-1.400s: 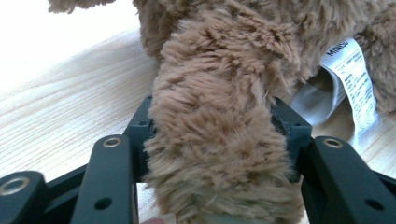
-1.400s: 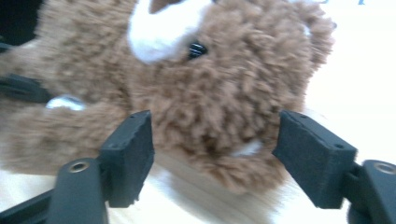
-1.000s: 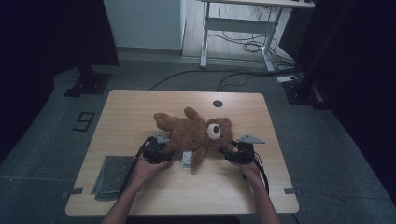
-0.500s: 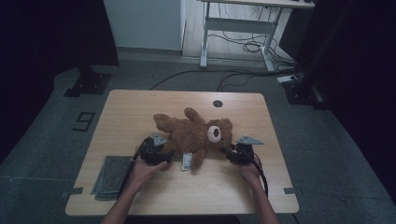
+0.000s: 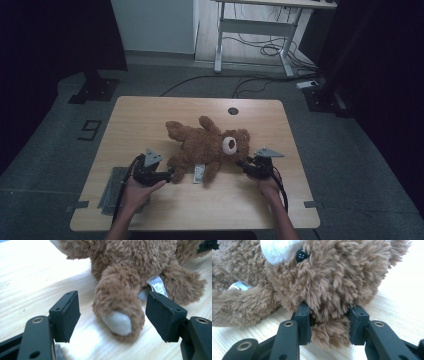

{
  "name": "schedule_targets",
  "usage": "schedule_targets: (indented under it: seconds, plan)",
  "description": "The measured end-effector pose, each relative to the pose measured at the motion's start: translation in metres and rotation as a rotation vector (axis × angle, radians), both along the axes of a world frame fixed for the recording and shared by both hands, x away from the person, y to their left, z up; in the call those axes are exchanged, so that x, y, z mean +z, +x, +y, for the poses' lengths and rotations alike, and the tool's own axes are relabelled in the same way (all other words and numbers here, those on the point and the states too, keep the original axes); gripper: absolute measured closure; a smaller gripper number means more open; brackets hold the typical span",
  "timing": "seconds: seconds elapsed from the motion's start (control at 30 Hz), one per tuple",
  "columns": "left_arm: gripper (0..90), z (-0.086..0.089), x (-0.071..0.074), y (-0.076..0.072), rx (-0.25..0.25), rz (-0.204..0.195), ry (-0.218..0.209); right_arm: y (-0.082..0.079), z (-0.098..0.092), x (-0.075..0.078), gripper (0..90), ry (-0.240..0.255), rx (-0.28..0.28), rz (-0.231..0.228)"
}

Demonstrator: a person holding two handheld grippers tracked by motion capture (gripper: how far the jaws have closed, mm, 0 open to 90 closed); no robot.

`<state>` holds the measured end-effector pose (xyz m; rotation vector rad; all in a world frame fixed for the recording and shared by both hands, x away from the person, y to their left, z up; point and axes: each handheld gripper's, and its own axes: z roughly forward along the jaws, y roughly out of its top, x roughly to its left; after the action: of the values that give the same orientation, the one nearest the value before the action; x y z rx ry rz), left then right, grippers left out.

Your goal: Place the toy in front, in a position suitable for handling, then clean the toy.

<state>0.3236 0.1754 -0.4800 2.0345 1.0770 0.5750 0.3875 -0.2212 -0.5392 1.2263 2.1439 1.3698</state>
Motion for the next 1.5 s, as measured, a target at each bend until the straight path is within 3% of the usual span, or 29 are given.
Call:
schedule_targets:
  seconds: [0.17,0.27,0.4,0.63,1.0,1.27,1.5]
  plan:
    - [29.5,0.010,-0.002,-0.012,0.013,-0.026,0.016,-0.001,-0.001,-0.001,60.0,0.001,0.000,-0.002]
    - [29.2,0.018,-0.003,-0.016,0.019,-0.020,0.018,-0.001,-0.001,-0.001,60.0,0.003,0.000,-0.003]
    - [28.9,0.029,-0.002,-0.022,0.036,-0.018,-0.022,-0.001,-0.001,-0.001,59.9,0.000,0.002,-0.005]
    - [29.4,0.043,-0.001,-0.028,0.071,-0.049,-0.032,-0.001,-0.002,-0.001,59.8,-0.002,0.006,-0.005]
    - [28.2,0.054,-0.013,-0.031,0.083,0.033,-0.034,-0.001,-0.002,-0.002,59.8,-0.006,0.010,-0.008]
    - [22.4,0.070,-0.018,-0.033,0.138,0.041,-0.040,-0.001,-0.002,-0.002,59.8,-0.007,0.010,-0.008]
    - [17.7,0.077,-0.029,-0.031,0.162,0.092,-0.018,-0.001,-0.003,-0.003,59.8,-0.006,0.012,-0.008]
